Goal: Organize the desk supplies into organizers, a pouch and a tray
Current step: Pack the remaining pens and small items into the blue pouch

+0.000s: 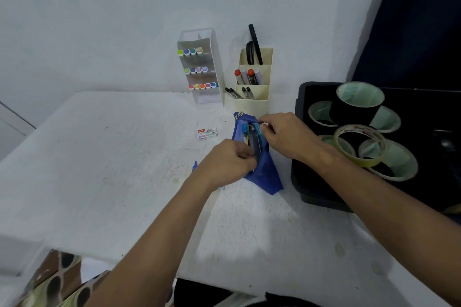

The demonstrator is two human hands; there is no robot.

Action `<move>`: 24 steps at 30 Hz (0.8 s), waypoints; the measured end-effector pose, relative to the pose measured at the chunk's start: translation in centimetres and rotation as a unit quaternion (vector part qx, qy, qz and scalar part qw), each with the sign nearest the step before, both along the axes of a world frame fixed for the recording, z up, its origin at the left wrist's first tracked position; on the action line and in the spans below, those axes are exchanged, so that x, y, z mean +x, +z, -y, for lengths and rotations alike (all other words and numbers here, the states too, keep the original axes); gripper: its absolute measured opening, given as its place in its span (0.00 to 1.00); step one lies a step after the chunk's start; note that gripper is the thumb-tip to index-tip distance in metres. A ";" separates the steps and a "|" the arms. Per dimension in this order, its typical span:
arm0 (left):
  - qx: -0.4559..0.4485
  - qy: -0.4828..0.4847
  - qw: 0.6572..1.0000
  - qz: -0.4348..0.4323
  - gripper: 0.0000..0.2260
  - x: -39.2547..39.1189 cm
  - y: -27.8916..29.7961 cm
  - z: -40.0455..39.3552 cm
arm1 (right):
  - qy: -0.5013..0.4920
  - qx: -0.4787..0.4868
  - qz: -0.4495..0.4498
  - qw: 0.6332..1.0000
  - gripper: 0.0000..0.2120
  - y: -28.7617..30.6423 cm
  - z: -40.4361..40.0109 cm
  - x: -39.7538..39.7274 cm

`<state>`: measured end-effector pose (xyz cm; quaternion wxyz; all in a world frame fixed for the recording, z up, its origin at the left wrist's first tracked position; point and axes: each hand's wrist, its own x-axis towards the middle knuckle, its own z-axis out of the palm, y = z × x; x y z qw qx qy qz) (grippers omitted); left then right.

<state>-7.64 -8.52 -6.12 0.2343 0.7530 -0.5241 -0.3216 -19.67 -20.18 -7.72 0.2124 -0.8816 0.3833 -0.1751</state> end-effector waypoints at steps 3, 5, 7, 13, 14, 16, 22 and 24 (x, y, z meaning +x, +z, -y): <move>0.002 0.025 0.999 -0.035 0.12 0.5 -0.4 -0.3 | -0.002 -0.004 -0.004 1.000 0.14 0.1 0.0 0.0; -0.011 0.072 0.996 -0.051 0.11 1.5 -0.6 -0.7 | -0.001 -0.005 -0.002 1.000 0.14 0.1 -0.1 0.0; -0.010 0.100 0.993 -0.056 0.09 2.6 -0.9 -1.1 | 0.001 -0.006 -0.001 1.000 0.14 0.2 -0.1 0.0; 0.001 0.171 0.985 0.017 0.09 6.4 -1.8 -2.6 | 0.008 -0.014 -0.012 1.000 0.15 0.3 -0.3 0.1; 0.003 0.178 0.983 0.037 0.10 6.9 -1.9 -2.8 | 0.008 -0.015 -0.012 1.000 0.15 0.3 -0.3 0.1; 0.013 0.190 0.978 0.082 0.11 7.7 -2.1 -3.1 | 0.010 -0.016 -0.014 1.000 0.15 0.4 -0.4 0.1; 0.071 0.197 0.968 0.141 0.12 9.0 -3.6 -3.8 | 0.012 -0.015 -0.018 1.000 0.15 0.3 -0.3 0.0; 0.095 0.194 0.965 0.151 0.09 9.1 -4.1 -3.9 | 0.012 -0.015 -0.016 1.000 0.15 0.3 -0.3 0.0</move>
